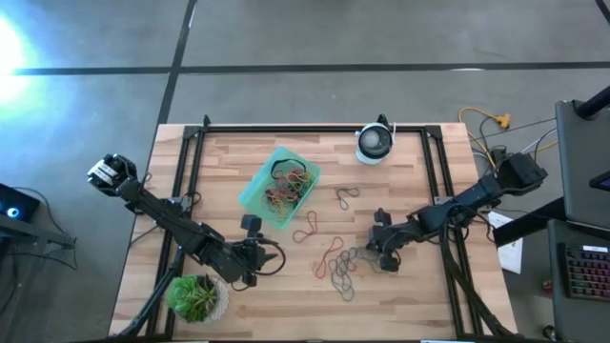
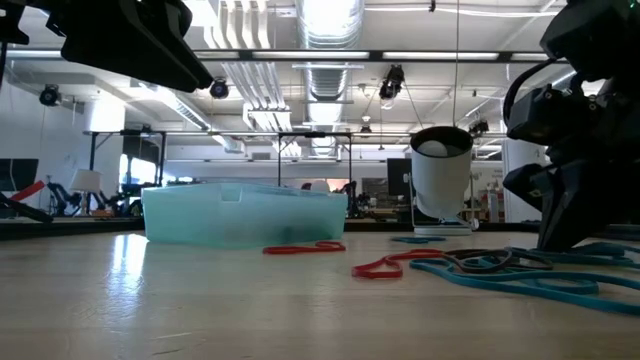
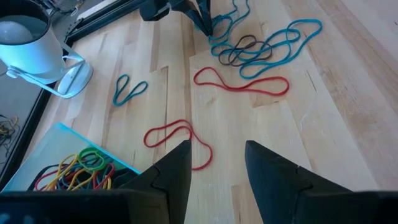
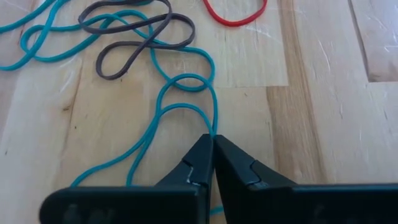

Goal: Pick and place rubber bands into bin
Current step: Put the blue rubber band into the green bin

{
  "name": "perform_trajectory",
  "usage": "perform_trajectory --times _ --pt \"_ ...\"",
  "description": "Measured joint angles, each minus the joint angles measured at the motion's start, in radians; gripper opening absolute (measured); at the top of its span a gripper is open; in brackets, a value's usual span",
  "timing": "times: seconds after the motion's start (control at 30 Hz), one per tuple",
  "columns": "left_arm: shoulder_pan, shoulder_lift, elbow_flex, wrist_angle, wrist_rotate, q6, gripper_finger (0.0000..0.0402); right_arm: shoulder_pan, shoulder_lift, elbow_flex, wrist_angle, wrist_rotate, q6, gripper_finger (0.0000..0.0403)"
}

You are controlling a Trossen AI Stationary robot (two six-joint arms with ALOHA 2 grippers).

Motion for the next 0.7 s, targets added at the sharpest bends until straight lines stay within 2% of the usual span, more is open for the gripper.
perform_trajectory --times 0.43,0.7 --pt "0.000 0.000 -0.002 0.006 0.000 0.000 0.0135 -0.001 -0.022 0.042 -0.007 0.011 -0.080 0.0009" --pt "0.000 0.000 -0.002 0.008 0.000 0.001 0.0135 0.000 -0.085 0.071 -0.006 0.010 -0.178 0.0009"
